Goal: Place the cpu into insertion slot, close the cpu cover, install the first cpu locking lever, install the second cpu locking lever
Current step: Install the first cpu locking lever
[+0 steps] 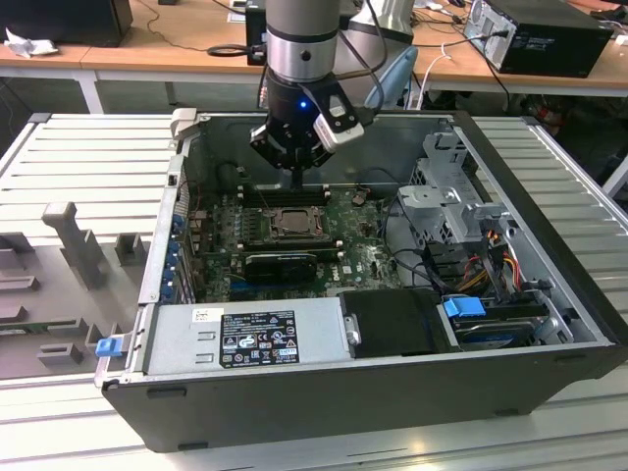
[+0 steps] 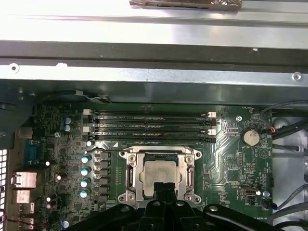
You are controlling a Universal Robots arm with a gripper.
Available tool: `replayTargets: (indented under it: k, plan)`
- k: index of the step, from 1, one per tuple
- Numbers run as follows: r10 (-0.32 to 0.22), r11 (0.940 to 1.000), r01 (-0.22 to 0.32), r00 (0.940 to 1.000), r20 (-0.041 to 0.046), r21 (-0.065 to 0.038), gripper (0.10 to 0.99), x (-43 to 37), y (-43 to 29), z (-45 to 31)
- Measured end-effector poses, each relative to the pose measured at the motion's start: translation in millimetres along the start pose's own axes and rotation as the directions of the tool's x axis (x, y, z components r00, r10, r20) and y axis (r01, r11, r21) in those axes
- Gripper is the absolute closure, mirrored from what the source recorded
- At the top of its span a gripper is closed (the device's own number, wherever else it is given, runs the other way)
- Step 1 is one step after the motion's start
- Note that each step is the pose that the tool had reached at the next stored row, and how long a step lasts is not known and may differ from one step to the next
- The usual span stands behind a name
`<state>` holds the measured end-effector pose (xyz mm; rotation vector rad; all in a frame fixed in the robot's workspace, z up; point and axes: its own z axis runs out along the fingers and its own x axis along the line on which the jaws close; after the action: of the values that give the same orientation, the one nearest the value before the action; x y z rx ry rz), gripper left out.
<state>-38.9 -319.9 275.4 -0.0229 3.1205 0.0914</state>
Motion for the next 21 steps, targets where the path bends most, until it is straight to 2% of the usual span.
replayTargets:
  k: [4,8,17,21]
  plan:
    - [-0.007,1.0000,0.007,1.0000,0.0019,0.000,0.980,2.8,0.0,0.1]
    - [-0.008,1.0000,0.008,0.9999,0.0064,-0.001,0.980,12.5,0.2,0.3]
    - [-0.008,1.0000,0.008,0.9999,0.0065,-0.001,0.980,24.1,0.3,0.5]
    - [-0.008,1.0000,0.008,0.9999,0.0069,-0.001,0.980,31.9,0.3,1.8]
